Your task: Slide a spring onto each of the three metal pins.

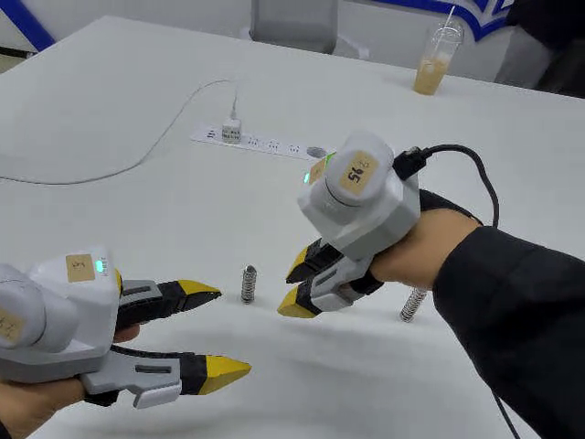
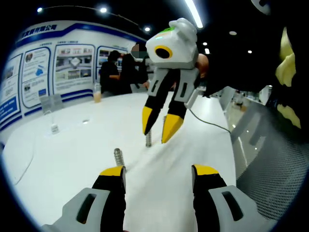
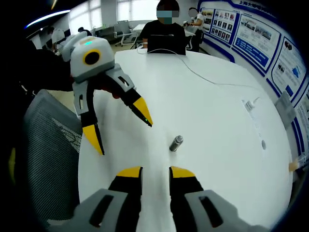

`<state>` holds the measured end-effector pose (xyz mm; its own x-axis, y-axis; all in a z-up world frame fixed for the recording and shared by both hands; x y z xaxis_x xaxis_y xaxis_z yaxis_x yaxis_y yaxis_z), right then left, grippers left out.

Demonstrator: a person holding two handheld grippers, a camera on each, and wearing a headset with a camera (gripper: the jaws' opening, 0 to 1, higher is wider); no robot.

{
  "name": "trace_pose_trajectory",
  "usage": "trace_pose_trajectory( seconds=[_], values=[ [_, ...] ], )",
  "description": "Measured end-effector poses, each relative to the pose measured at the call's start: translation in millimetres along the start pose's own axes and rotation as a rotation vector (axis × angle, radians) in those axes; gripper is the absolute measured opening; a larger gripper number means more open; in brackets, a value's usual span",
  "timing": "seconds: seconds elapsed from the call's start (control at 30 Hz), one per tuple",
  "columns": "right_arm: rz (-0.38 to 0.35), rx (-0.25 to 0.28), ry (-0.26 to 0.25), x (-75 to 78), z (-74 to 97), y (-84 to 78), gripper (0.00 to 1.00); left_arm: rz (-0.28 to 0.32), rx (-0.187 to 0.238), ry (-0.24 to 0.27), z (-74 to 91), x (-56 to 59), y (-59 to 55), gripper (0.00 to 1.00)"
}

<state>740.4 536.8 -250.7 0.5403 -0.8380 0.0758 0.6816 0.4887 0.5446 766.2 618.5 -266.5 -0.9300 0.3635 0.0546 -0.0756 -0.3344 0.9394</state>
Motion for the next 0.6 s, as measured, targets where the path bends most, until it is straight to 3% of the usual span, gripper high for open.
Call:
trace_pose_trajectory(
  seconds=[0.6],
  values=[
    [-0.074, 0.058, -0.029, -15.6, 20.1, -21.4, 0.23, -0.004, -0.003, -0.004, -0.6, 5.2, 2.6, 0.57]
  ],
)
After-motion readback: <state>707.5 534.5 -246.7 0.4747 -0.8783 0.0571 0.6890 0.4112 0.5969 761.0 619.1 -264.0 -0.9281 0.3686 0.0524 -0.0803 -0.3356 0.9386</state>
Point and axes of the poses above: the centre of the closed fingertips' face, and the gripper's own axes: z roughly backward along the fingers, x roughly to its right, y roughly out of its top, the point moved 3 cm from there along z, roughly backward along the fingers, and after that the axes turned 2 degrees about -y, right-handed, at the moved point
